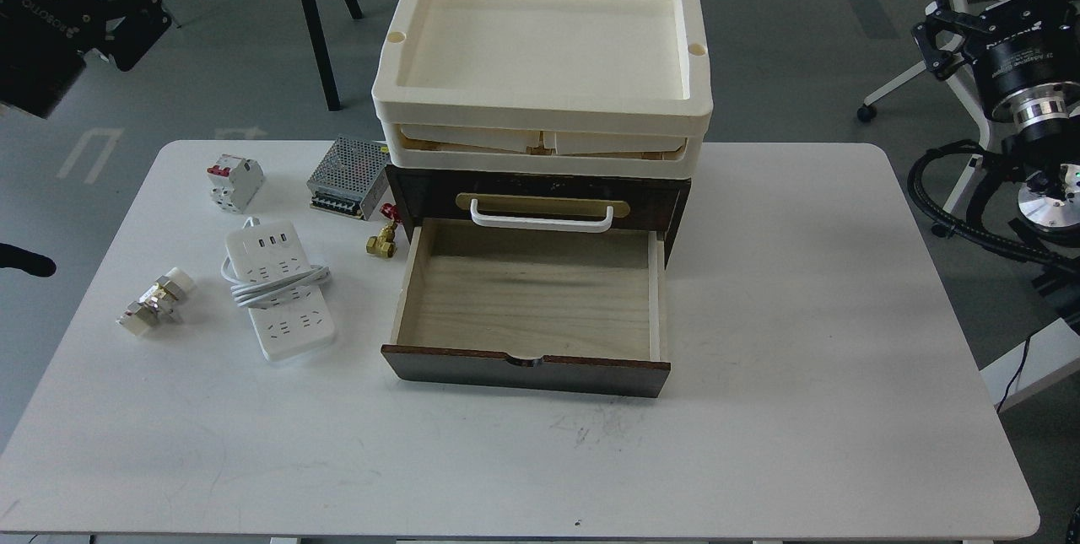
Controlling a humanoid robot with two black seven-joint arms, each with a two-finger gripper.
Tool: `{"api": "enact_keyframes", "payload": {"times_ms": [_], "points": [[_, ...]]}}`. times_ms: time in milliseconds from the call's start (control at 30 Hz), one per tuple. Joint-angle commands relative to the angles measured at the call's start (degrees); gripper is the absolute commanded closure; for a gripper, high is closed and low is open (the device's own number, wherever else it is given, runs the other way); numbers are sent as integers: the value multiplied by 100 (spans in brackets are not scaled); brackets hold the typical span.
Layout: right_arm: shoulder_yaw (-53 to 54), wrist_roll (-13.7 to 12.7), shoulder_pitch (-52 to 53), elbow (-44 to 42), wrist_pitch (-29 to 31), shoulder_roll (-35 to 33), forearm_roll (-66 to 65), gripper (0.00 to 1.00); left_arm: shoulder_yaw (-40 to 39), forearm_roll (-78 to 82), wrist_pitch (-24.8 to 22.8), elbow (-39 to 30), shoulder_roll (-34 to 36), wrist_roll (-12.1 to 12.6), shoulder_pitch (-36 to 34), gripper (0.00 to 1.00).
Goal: Put charging cable into cabinet
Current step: 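Reach the left gripper to the white power strip and grasp it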
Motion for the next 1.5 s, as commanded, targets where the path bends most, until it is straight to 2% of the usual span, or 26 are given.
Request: {"api": "enact_keyframes", "payload": {"times_ms": [0,67,167,300,467,533,633,833,967,1200,1367,1467], "points": [[16,-2,-11,62,0,-34,-1,0,168,4373,4,-680,503,-169,148,3],[7,-2,-28,71,0,-96,-1,0,510,5481,4,-857,617,-169,157,3],[16,-2,-98,71,0,-122,-1,0,1449,7264,4,-779,618,-169,52,3],[16,-2,-169,79,0,-122,-1,0,2128,7264,4,-376,338,-169,-10,3],[16,7,-256,79,0,-131,-1,0,2182,7264,4,924,-269,-169,-185,3],[16,7,-257,79,0,-131,-1,0,2365,7264,202,1171,-393,-169,-334,7],[25,7,-266,79,0,-131,-1,0,2638,7264,255,1400,-463,-169,-572,9],[33,15,-274,79,0,-122,-1,0,2955,7264,466,2094,-814,-169,-792,19],[33,15,-318,71,0,-131,-1,0,3140,7264,545,2288,-929,-169,-818,24],[33,24,-459,97,0,-131,-1,0,3166,7264,651,2710,-1227,-169,-818,23],[139,24,-503,132,0,-140,-1,0,3306,7264,1037,3149,-1360,-169,-827,24],[139,24,-520,123,0,-140,-1,0,3395,7264,1239,3308,-1360,-169,-897,35]]}}
